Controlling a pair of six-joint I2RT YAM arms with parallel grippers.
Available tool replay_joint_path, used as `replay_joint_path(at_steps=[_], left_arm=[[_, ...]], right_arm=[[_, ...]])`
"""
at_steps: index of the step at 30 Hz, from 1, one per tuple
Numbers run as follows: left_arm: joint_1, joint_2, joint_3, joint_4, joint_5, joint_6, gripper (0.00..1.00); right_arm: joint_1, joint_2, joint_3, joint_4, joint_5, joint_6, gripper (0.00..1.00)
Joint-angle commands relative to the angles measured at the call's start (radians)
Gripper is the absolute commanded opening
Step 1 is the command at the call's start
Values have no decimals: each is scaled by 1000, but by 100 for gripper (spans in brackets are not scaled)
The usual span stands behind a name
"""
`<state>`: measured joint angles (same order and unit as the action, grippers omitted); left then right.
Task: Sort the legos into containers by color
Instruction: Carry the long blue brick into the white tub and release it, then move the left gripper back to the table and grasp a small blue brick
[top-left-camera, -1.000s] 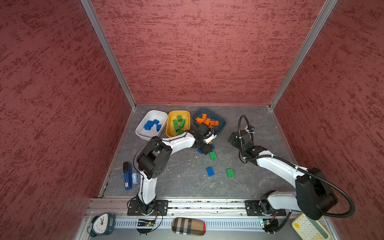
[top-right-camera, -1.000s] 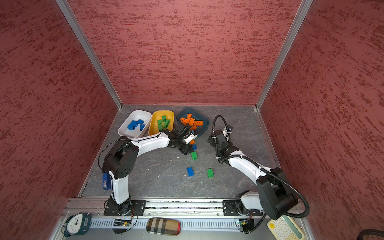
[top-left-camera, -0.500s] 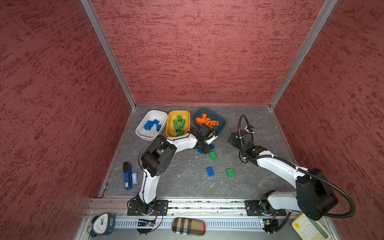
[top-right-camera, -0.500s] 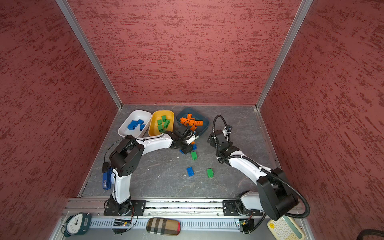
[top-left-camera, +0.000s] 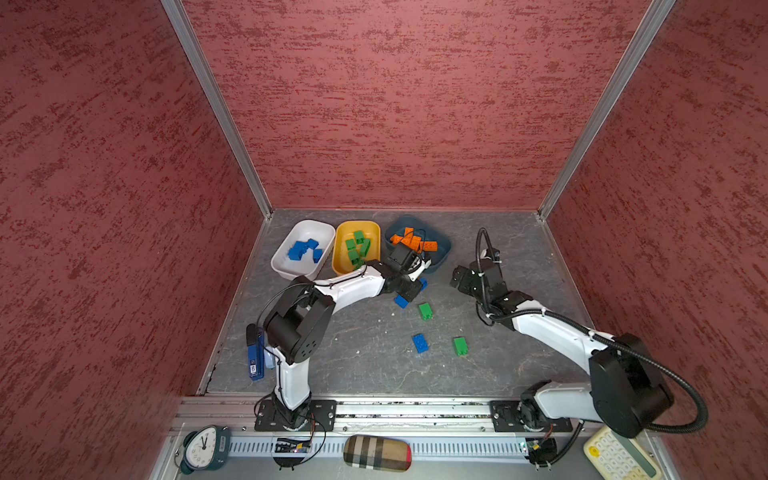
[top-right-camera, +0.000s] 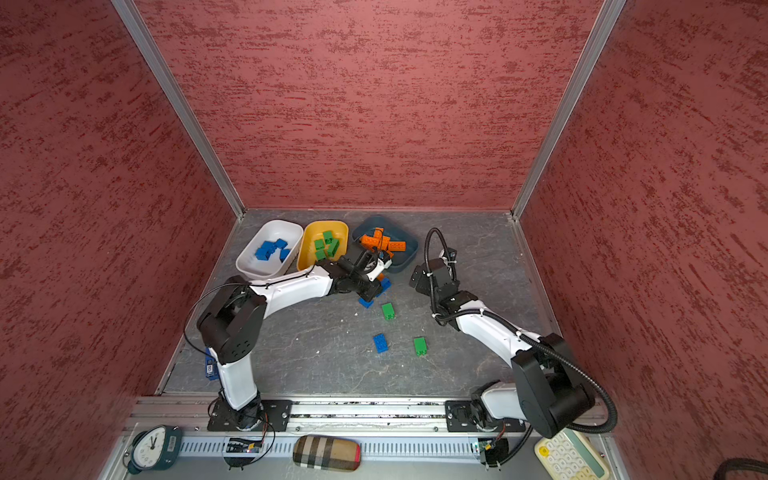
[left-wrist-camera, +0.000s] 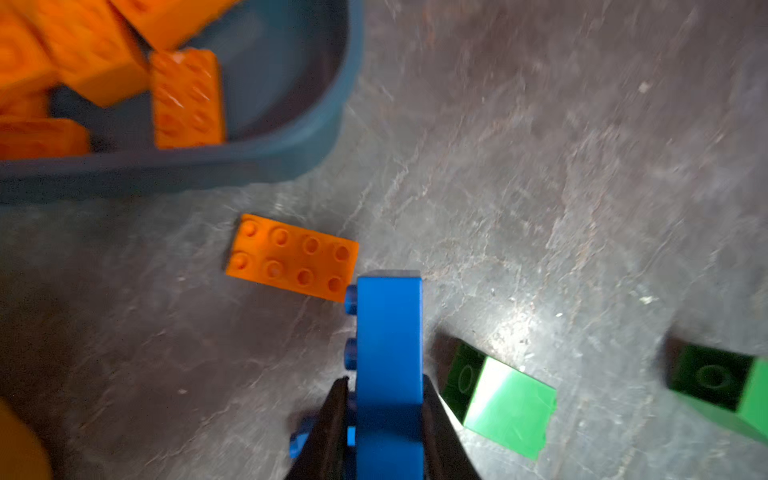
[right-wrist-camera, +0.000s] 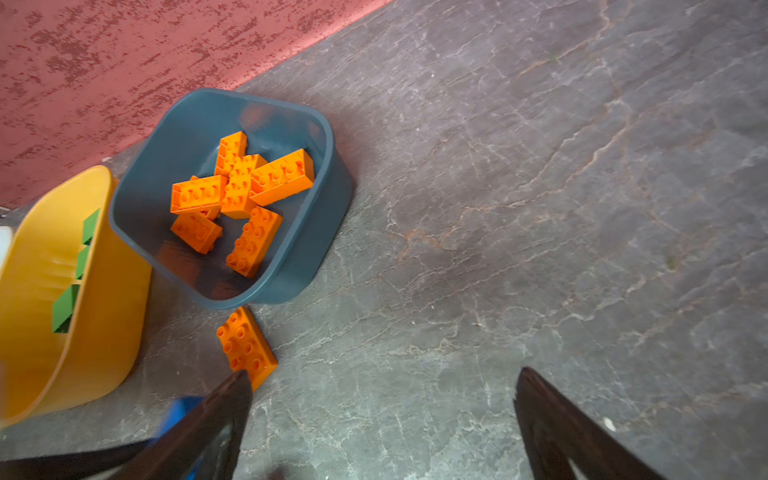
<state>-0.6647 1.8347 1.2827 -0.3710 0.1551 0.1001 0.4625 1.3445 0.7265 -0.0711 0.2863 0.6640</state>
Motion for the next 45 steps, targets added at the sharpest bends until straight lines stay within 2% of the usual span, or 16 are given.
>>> replay_joint_path(at_steps=[1,3,6,11,14,17,22,26,29,35,41,42,45], left_arm=[[106,-83,-1,68,31,-111,15],[185,-102,4,66,45,-172,11],[315,-119,-1,61,5,-263,1],[509,-155,-21,13,-194,-466,0],[635,-170,-49,-12,-170,-573,0],[710,-153,-43,-84,-185,-613,0],[783,-108,-14,-196,-218,-633,1],[807,-104,-14,-203,-221,-637,16],[809,-91,-5,-195,-193,-622,31],[799,-84,23,-208,-177,-595,72],[738,-133,22,-197,-237,-543,92],[720,-147,18,-186,-244,-529,97],[655,-180,22,-172,-292,-488,99]], right_arm=[[-2,-24,-18,103,-80,-33,99],[-1,-37,-51,195,-149,-61,99],[7,-15,-22,211,-218,-98,99],[33,40,49,149,-196,-141,99],[36,52,53,148,-185,-135,99],[38,56,50,152,-170,-114,99],[37,68,57,135,-139,-96,99],[37,77,79,117,-132,-107,99],[37,82,86,117,-134,-106,99],[39,79,76,121,-150,-99,99],[44,86,71,114,-157,-108,99],[47,90,71,109,-145,-104,99],[53,93,65,110,-107,-82,99]])
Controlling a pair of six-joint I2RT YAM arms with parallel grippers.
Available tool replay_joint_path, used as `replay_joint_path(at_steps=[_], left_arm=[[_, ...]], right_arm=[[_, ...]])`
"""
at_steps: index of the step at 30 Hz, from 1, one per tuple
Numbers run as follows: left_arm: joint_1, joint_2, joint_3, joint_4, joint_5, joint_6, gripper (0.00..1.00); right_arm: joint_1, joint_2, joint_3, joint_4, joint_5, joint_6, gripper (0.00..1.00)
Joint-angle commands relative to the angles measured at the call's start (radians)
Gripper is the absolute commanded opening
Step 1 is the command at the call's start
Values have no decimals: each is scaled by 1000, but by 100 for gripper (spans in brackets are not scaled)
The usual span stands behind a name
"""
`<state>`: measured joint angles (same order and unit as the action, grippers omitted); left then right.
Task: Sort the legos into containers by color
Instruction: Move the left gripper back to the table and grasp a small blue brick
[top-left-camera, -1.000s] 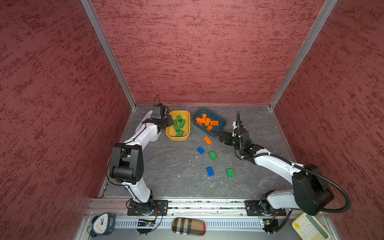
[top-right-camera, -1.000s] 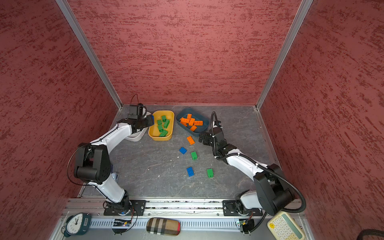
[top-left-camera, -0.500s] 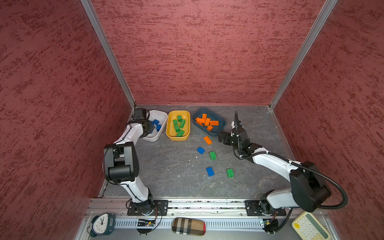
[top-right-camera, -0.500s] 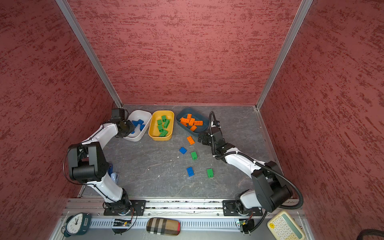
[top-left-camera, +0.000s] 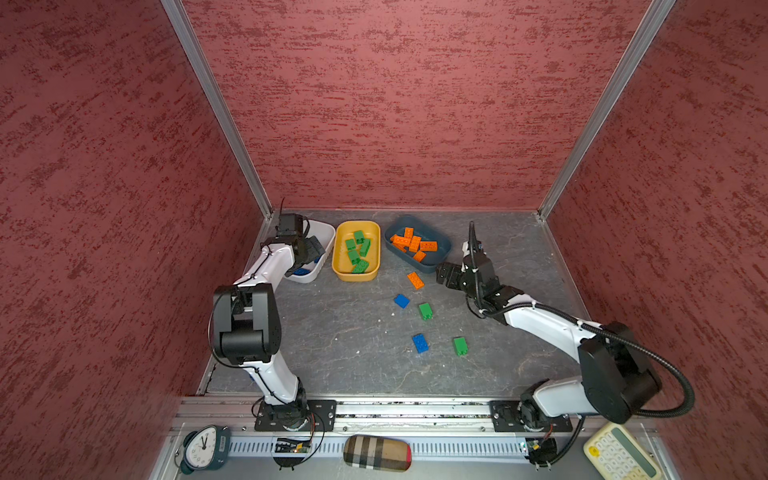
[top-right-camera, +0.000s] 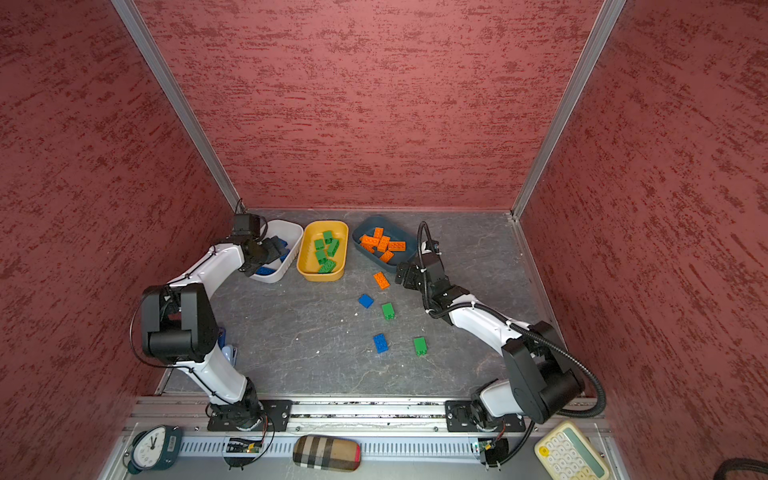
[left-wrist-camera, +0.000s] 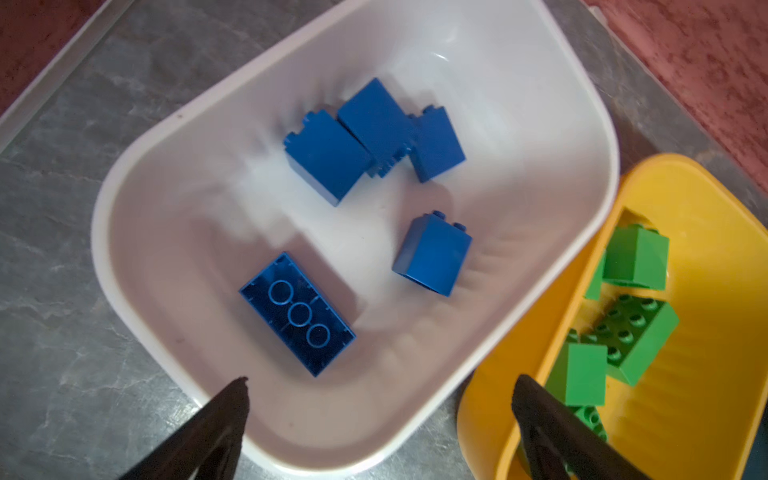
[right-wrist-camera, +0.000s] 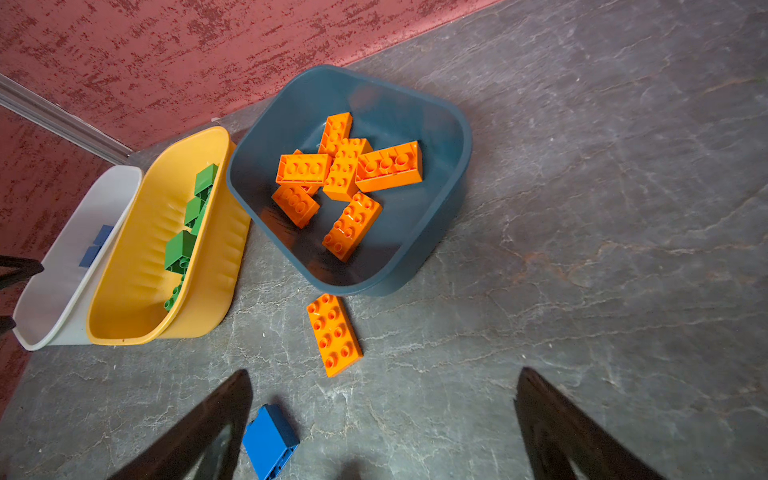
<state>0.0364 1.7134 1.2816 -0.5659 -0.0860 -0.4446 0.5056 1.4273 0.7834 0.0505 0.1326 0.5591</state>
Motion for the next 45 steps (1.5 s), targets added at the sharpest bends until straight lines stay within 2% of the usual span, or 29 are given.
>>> replay_joint_path(at_steps=[1,3,10,14,19,22,26,34,45], left_arm=[[-73,-67,24,28,-63,77,99],[-130,-81,24,39,-76,121,100],[-362,-140,-29,103,76,328,99],[-501,-141,-61,96,94,415,100],[-626,-108,-105,95,195,527,100],[-699,-52,-94,50,147,595,100],[-738,21,-90,38,93,640,98],[-750,159,-33,25,26,687,88],[-757,259,30,-10,36,681,58]], right_arm=[[10,9,2,-10,61,37,99],[10,0,-18,3,89,63,99],[10,-111,-143,-15,183,170,99],[10,-204,-239,-2,238,235,99],[8,-282,-298,35,289,244,99],[8,-283,-287,37,294,224,99],[8,-258,-270,33,296,219,99],[9,-217,-247,30,272,216,99],[8,-200,-233,15,272,210,99]])
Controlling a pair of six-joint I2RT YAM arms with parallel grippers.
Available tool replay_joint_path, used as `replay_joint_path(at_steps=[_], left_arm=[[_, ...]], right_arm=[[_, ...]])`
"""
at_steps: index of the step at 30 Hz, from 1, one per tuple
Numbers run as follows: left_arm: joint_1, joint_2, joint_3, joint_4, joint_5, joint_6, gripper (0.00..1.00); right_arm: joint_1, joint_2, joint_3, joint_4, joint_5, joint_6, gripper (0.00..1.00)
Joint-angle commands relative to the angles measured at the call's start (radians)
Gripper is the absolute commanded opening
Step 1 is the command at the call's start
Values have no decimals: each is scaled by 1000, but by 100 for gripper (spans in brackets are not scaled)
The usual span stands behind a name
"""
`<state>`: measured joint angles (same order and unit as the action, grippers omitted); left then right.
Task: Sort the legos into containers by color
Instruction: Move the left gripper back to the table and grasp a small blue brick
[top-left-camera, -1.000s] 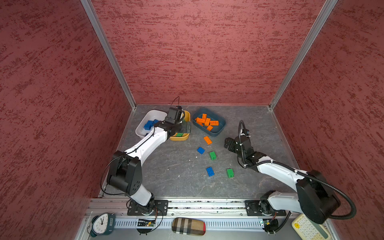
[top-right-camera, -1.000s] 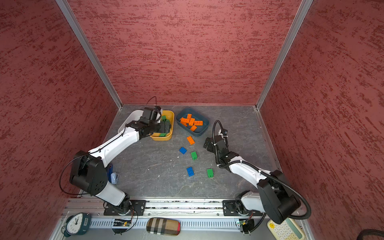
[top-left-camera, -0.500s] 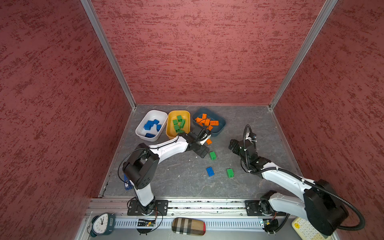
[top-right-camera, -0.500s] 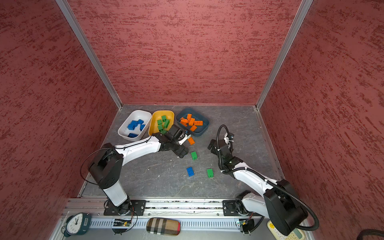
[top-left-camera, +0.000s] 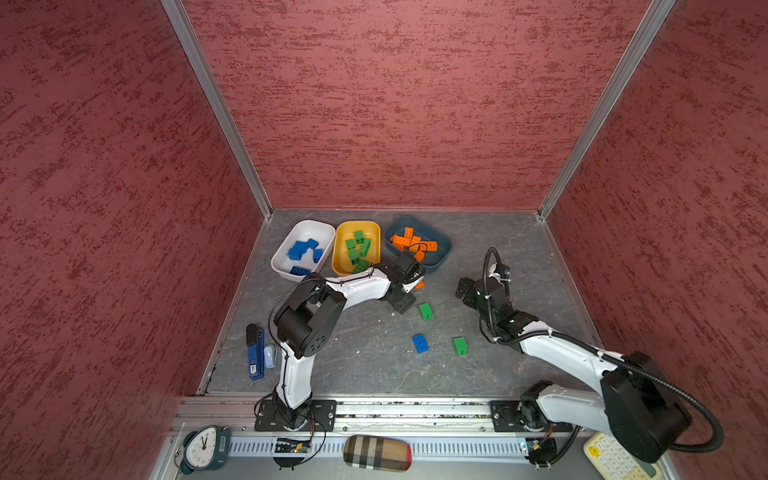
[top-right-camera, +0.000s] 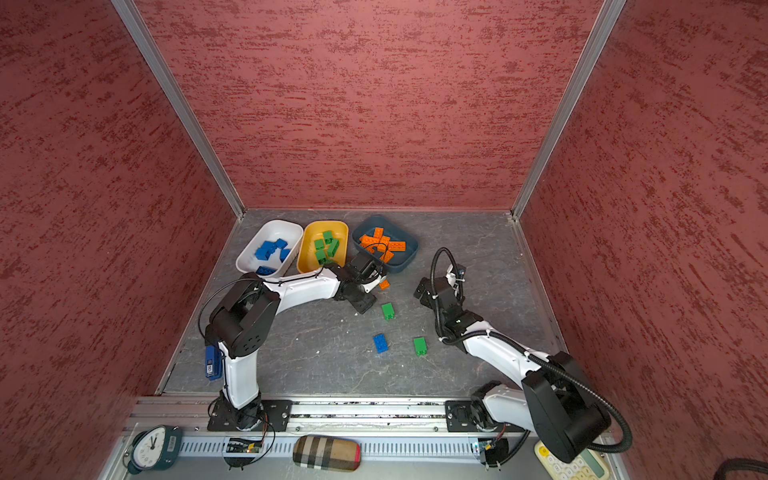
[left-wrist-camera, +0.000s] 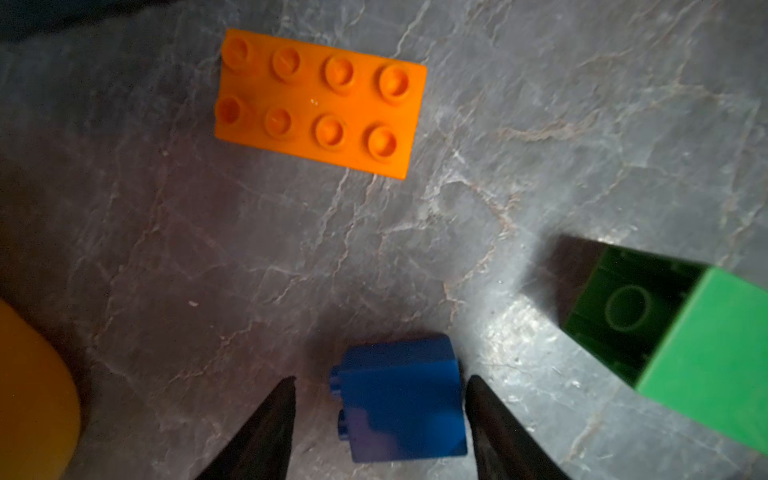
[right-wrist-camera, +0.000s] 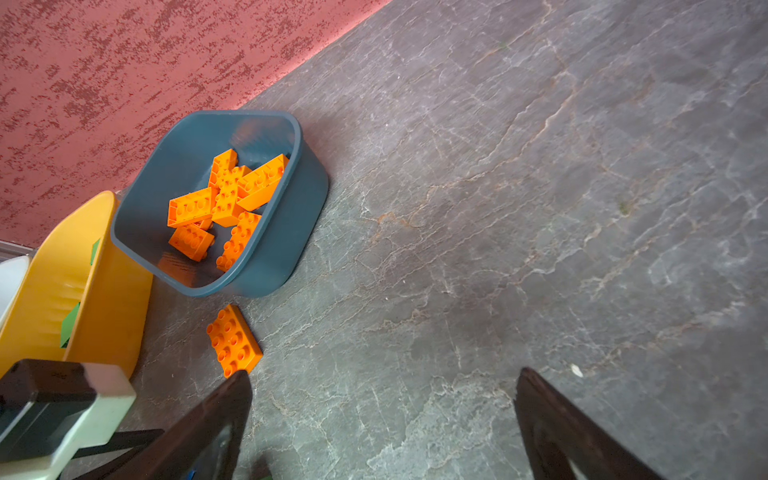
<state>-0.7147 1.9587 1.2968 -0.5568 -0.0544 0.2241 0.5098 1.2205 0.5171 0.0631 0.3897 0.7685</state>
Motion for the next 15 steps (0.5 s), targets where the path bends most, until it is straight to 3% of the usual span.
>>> replay_joint_path(at_steps=[1,15], left_arm=[[-8,14,12,-21,7,11,56],[-5,6,3,-3,19,-14,44]], right_arm=[[4,7,34,1,14,0,99],[4,36,66,-10,-14,-32,99]])
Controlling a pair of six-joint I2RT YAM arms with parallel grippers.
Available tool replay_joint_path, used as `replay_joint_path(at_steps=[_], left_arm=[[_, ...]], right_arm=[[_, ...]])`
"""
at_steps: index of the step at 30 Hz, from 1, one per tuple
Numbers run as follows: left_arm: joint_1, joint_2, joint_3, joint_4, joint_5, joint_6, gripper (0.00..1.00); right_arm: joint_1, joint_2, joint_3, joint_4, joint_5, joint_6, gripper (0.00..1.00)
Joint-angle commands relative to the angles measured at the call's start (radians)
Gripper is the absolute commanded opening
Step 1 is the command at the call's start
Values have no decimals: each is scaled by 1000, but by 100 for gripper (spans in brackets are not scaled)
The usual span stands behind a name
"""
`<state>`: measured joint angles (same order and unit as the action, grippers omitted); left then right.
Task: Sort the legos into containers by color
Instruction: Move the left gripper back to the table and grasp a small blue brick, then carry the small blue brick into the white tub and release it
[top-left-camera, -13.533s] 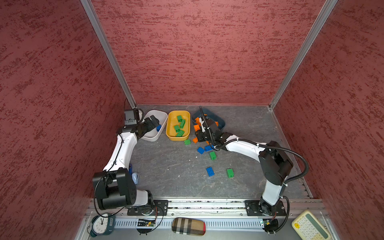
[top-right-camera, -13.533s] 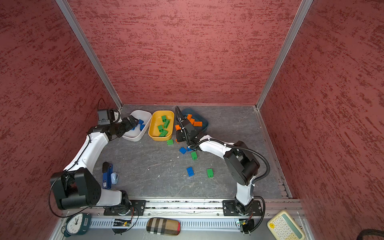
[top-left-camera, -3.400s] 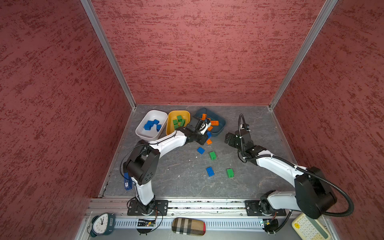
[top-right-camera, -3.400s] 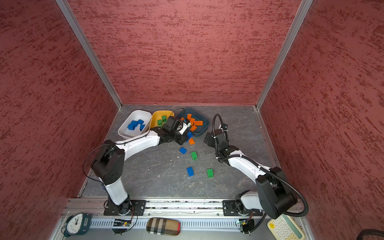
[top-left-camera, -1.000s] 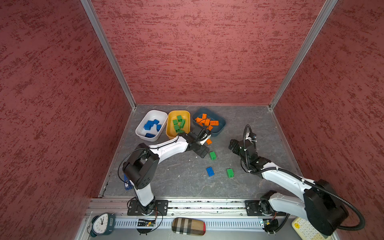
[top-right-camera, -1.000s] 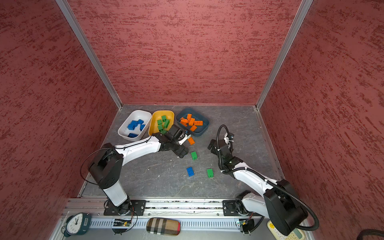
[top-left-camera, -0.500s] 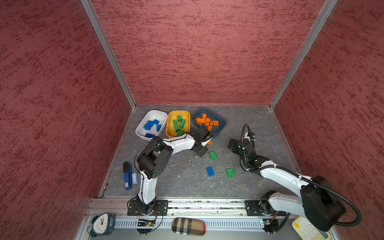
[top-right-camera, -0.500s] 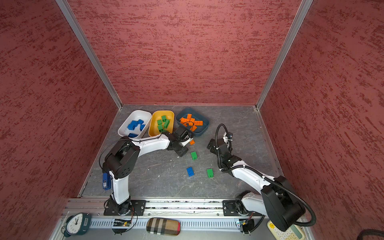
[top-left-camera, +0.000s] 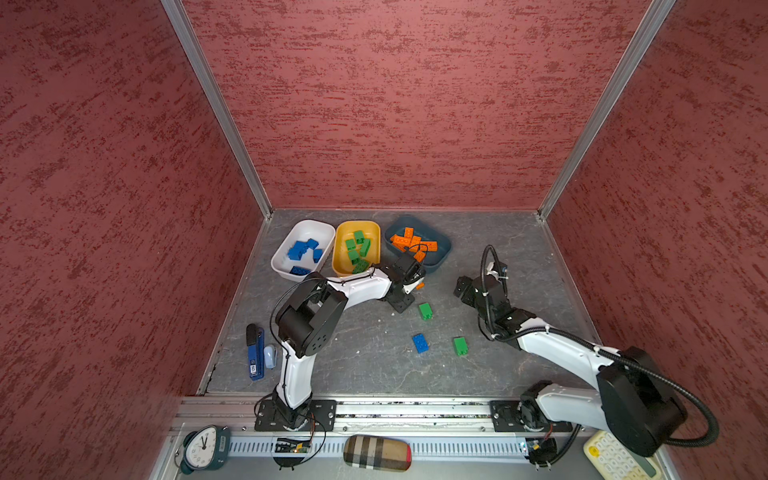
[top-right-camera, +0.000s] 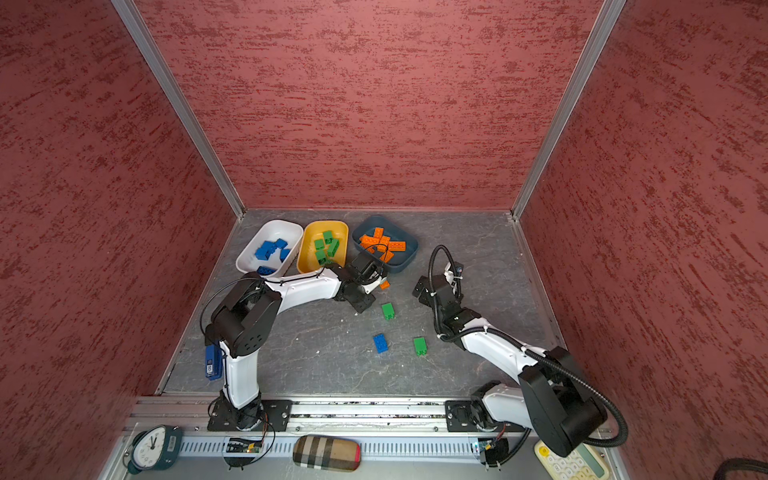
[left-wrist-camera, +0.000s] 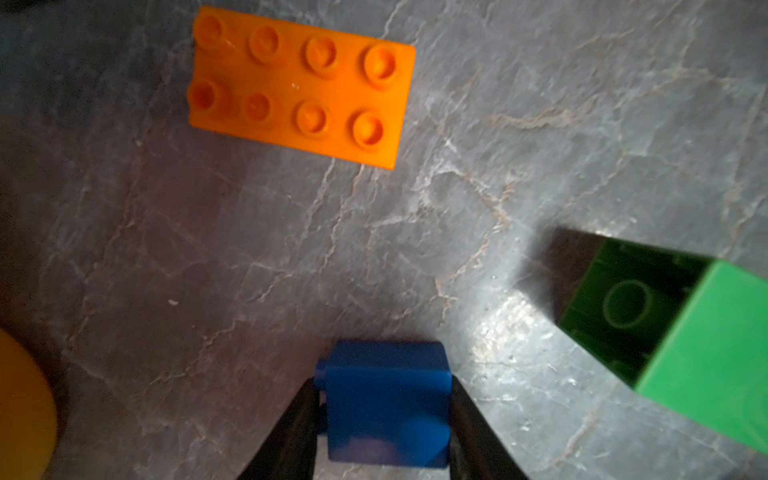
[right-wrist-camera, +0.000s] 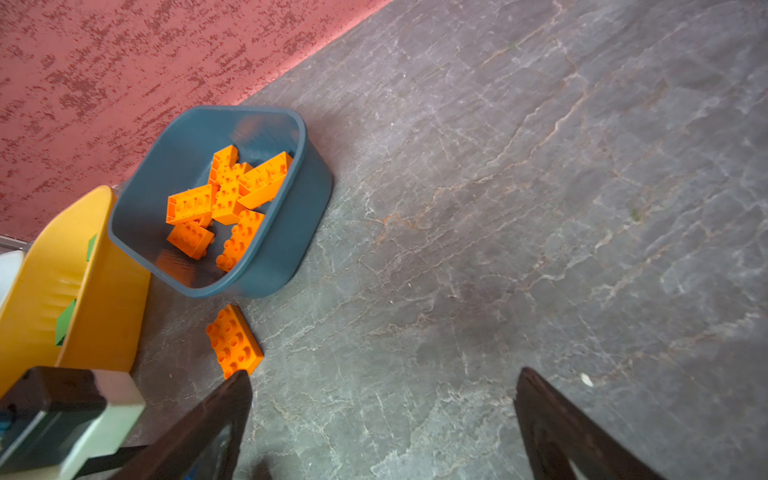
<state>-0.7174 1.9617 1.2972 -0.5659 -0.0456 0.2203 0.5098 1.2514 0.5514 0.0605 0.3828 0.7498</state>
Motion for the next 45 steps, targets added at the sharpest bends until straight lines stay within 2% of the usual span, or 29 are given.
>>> replay_joint_path(at_steps=[1,7,11,17,24,27,30,35,40,45], left_arm=[[-1,-8,-2,12,11,-13,43],[19,-92,-34,82,12,-47,40],[79,-181,-66,154,26,-113,41],[262,-325,-160,256,12,-248,40],[533,-468,-275,328,-110,-460,41],[654,-450,-270,310,-154,-569,41],[723,-390,-235,289,-147,-610,42],[754,-268,-111,181,-203,-613,42],[768,-179,-38,138,-204,-646,43],[786,-102,-8,127,-149,-697,43]], right_arm=[[3,6,36,-11,-11,-18,99],[5,53,89,-6,-193,-145,99],[18,128,149,-2,-291,-201,99],[60,194,194,33,-282,-222,99],[71,197,174,48,-214,-170,99],[72,197,169,53,-211,-161,99],[74,197,171,51,-193,-149,99],[76,191,164,45,-170,-124,99],[76,186,142,55,-207,-122,99],[81,184,140,55,-213,-127,99]])
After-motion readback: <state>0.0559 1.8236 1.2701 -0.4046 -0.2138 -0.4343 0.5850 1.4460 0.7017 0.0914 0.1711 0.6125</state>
